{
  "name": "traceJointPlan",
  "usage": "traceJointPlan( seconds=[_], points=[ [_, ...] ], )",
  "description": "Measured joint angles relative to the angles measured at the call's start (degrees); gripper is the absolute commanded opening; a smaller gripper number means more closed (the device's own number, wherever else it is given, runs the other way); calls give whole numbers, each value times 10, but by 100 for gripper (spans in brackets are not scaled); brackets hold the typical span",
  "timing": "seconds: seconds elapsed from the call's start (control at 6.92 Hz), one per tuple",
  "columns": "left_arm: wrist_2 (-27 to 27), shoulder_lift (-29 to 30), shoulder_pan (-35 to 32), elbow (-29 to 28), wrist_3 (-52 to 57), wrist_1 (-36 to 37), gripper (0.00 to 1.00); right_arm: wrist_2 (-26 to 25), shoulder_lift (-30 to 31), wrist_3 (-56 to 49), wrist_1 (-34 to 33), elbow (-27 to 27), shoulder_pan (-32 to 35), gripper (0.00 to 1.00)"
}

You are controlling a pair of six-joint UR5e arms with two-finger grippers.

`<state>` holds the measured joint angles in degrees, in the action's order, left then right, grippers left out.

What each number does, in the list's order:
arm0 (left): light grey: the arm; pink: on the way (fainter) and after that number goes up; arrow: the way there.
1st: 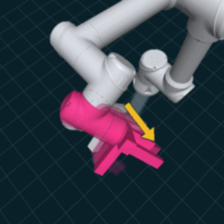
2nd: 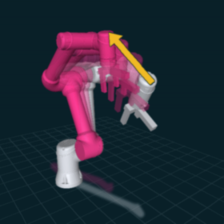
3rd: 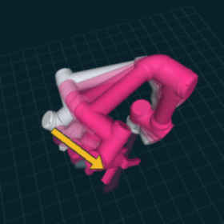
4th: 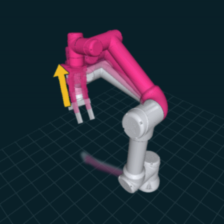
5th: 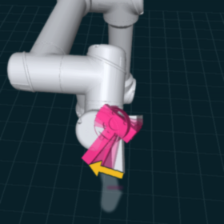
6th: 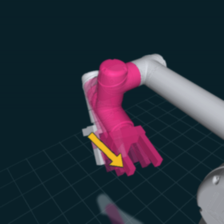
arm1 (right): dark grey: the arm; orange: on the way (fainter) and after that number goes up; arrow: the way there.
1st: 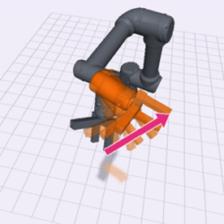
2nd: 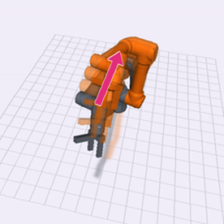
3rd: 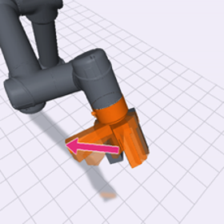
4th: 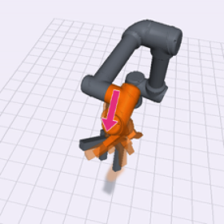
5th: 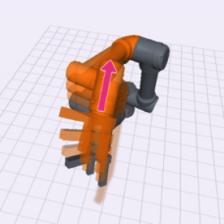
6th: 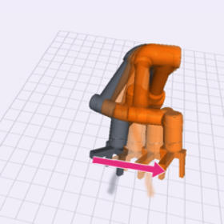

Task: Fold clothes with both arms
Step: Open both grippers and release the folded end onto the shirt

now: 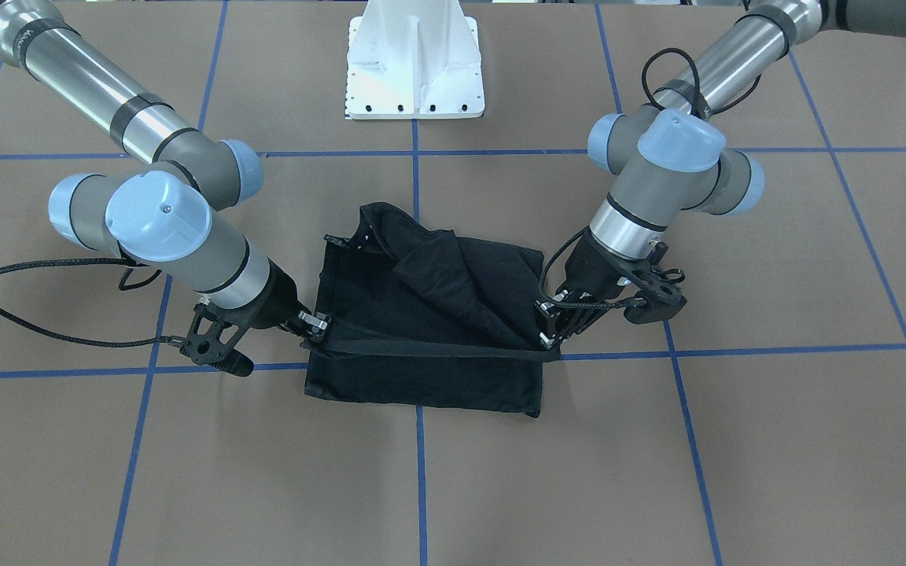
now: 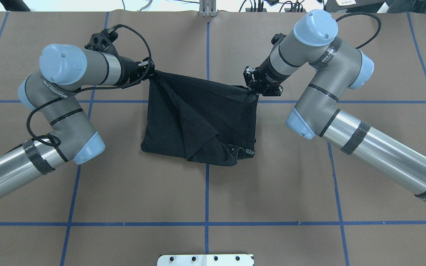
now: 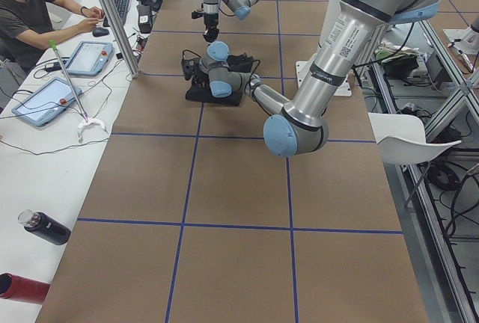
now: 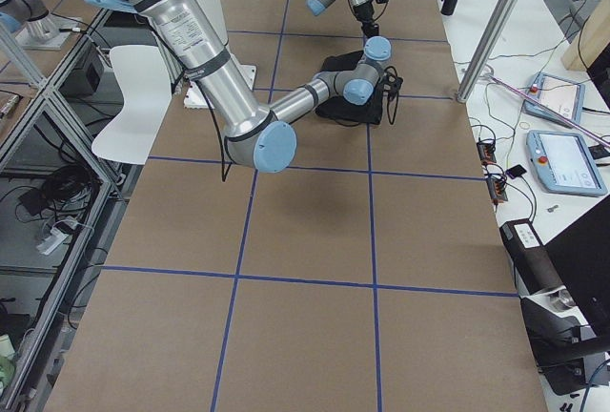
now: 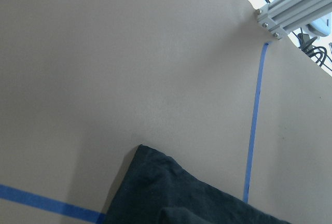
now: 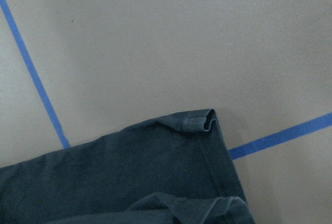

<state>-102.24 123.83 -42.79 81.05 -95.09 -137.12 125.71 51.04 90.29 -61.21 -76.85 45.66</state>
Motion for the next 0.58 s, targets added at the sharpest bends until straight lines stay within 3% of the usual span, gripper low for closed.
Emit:
traceJointPlan(
  seconds=[0.58],
  points=[
    [4, 27, -46, -32, -39, 4, 100, -3, -10, 4, 7, 1, 15, 99]
  ],
)
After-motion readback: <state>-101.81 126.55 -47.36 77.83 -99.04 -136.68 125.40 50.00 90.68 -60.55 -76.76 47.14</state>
